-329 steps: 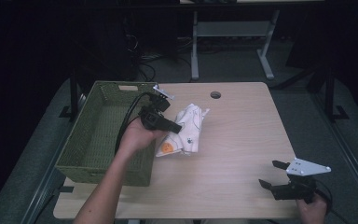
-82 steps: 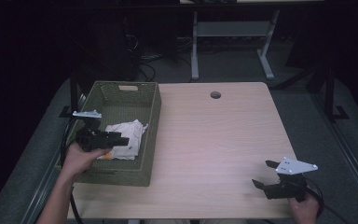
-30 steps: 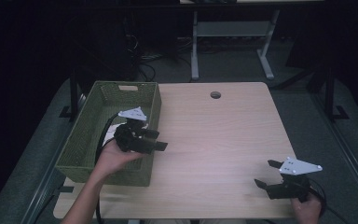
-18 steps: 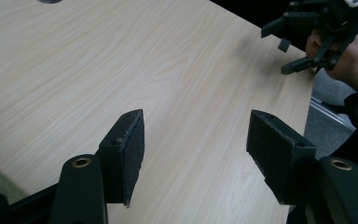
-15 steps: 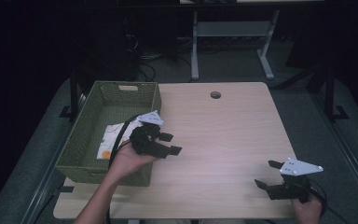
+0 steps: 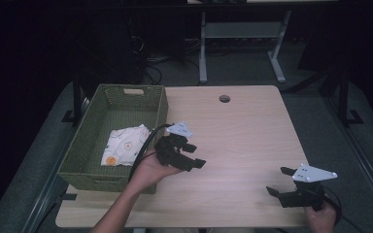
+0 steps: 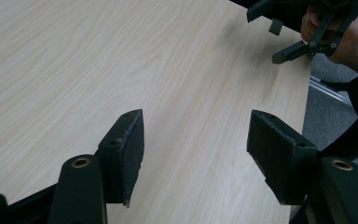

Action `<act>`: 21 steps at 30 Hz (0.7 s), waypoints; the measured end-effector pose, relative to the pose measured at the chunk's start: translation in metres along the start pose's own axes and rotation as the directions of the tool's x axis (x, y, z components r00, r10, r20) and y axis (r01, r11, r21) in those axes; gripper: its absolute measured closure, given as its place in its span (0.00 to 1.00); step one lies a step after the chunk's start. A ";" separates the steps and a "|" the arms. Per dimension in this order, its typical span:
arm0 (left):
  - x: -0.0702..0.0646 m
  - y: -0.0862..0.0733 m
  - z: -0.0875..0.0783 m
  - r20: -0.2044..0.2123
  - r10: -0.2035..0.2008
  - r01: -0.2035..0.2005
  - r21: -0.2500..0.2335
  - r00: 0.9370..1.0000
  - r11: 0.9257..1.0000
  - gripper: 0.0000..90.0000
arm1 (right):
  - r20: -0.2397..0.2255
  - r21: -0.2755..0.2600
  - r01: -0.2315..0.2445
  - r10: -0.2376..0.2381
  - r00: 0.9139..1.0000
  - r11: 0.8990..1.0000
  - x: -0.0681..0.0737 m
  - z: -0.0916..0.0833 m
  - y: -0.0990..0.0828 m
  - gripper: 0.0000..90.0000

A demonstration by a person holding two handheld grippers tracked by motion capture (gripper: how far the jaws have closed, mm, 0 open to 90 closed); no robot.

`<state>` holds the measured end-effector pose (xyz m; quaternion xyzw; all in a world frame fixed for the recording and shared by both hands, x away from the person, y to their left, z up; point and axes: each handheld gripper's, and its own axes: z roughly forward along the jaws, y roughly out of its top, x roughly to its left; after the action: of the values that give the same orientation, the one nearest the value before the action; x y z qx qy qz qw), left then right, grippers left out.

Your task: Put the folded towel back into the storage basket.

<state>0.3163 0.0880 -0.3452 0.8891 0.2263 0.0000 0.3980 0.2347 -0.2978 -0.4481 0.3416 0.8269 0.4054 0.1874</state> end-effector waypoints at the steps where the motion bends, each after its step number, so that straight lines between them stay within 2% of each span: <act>1: 0.000 0.000 0.002 0.002 0.002 -0.002 0.001 1.000 1.000 0.41 | 0.000 0.000 -0.001 0.001 1.000 1.000 0.000 0.000 0.000 0.15; 4: -0.002 0.002 0.011 0.005 0.003 -0.003 0.003 1.000 1.000 0.41 | 0.002 0.000 -0.005 0.005 1.000 1.000 0.000 -0.001 -0.001 0.15; 6: -0.003 0.003 0.016 0.003 0.016 -0.016 0.019 1.000 1.000 0.40 | 0.002 0.000 -0.009 0.009 1.000 1.000 -0.001 -0.001 -0.001 0.15; 13: -0.008 0.002 0.036 0.005 0.026 -0.026 0.054 1.000 0.998 0.38 | 0.004 0.000 -0.013 0.013 1.000 1.000 -0.003 -0.002 -0.002 0.15; 21: -0.016 -0.002 0.053 0.010 0.018 -0.018 0.034 1.000 0.999 0.38 | 0.017 -0.001 -0.030 0.030 0.999 1.000 -0.009 -0.004 -0.007 0.15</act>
<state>0.3109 0.0452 -0.3801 0.8977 0.2163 -0.0044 0.3839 0.2359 -0.3090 -0.4512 0.3574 0.8198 0.4058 0.1884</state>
